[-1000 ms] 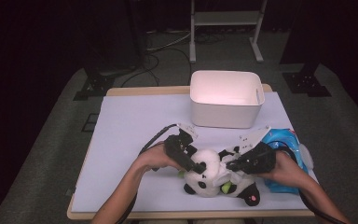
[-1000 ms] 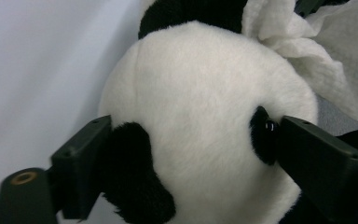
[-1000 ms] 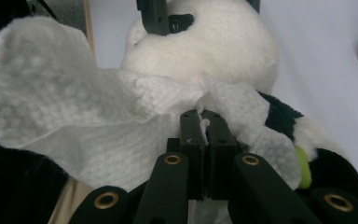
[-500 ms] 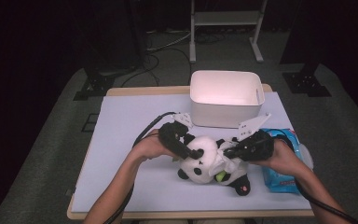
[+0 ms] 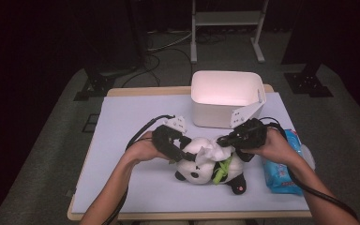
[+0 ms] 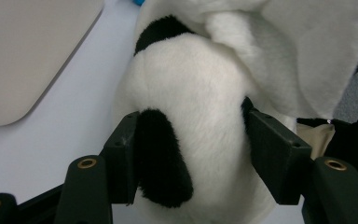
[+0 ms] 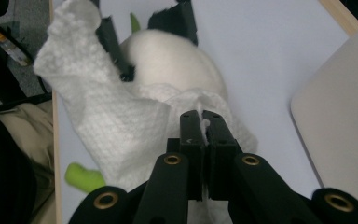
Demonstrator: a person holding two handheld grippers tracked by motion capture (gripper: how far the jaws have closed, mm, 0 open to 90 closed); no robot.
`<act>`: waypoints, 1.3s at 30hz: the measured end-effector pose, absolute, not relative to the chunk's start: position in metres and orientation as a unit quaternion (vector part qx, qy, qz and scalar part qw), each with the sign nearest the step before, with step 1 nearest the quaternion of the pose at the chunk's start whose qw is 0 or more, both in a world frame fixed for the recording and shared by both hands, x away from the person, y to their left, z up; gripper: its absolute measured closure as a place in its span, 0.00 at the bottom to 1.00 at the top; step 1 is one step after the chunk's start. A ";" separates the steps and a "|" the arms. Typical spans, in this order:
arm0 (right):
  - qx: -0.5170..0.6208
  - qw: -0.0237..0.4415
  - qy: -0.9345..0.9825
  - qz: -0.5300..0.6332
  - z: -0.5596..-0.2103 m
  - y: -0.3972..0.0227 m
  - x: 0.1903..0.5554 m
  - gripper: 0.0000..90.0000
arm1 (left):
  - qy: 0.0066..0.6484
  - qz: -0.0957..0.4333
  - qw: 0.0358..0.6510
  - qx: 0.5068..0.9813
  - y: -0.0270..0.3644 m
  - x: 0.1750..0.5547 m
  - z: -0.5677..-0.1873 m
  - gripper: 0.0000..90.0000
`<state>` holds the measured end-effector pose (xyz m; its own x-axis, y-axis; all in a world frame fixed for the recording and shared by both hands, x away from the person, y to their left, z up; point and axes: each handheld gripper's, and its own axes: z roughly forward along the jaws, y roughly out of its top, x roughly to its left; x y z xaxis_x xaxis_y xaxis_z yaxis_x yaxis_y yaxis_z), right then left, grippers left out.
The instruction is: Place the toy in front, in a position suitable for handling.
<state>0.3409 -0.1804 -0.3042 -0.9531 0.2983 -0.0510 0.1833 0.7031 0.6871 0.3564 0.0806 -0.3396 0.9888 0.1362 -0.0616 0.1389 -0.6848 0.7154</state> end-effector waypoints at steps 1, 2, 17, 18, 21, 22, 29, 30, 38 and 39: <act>0.131 0.081 0.920 0.360 -0.304 -0.178 0.343 0.96 | 0.073 0.000 0.389 0.918 0.081 0.356 -0.340 0.43; 0.132 0.084 0.922 0.355 -0.305 -0.176 0.345 0.96 | 0.074 0.000 0.389 0.918 0.081 0.355 -0.340 0.43; 0.119 0.037 0.936 0.330 -0.329 -0.172 0.325 0.97 | 0.110 -0.027 0.364 0.924 0.080 0.349 -0.355 0.20; 0.119 0.036 0.936 0.330 -0.330 -0.173 0.324 0.97 | 0.111 -0.032 0.362 0.925 0.079 0.349 -0.357 0.17; 0.121 0.034 0.934 0.333 -0.332 -0.176 0.317 0.97 | 0.114 -0.047 0.364 0.923 0.075 0.347 -0.361 0.11; 0.121 0.034 0.934 0.335 -0.333 -0.177 0.316 0.97 | 0.111 -0.051 0.366 0.923 0.075 0.345 -0.362 0.10; 0.120 0.032 0.933 0.337 -0.335 -0.177 0.312 0.97 | 0.092 -0.050 0.371 0.923 0.075 0.342 -0.364 0.22; 0.119 0.036 0.934 0.335 -0.334 -0.175 0.311 0.97 | 0.086 -0.045 0.373 0.923 0.076 0.343 -0.363 0.30; 0.117 0.044 0.933 0.338 -0.327 -0.176 0.311 0.96 | 0.053 -0.023 0.380 0.923 0.079 0.347 -0.355 0.38; 0.114 0.048 0.933 0.338 -0.324 -0.178 0.312 0.96 | 0.048 -0.025 0.386 0.921 0.080 0.349 -0.354 0.38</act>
<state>0.3115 -0.1783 -0.3242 -0.9692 0.2460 -0.0124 0.1810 0.7453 0.6416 0.3490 0.0798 -0.3536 0.9941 0.0698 -0.0831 0.1082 -0.6977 0.7081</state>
